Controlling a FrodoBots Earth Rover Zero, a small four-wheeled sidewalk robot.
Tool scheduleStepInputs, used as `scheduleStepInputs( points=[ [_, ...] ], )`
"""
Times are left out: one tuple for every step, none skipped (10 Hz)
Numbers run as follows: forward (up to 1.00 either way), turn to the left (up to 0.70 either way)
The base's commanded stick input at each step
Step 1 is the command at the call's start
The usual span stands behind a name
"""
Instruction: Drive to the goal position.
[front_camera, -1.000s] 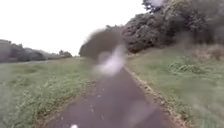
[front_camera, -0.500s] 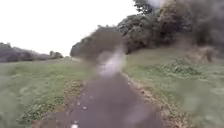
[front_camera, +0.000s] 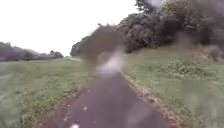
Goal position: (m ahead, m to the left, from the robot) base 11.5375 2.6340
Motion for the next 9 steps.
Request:
scheduleStepInputs(
  points=[
    [0.85, 0.00],
    [0.85, -0.15],
    [0.85, -0.30],
    [0.85, -0.34],
    [0.85, -0.34],
    [0.85, -0.34],
    [0.85, -0.34],
    [0.85, -0.34],
    [0.85, -0.34]
  ],
)
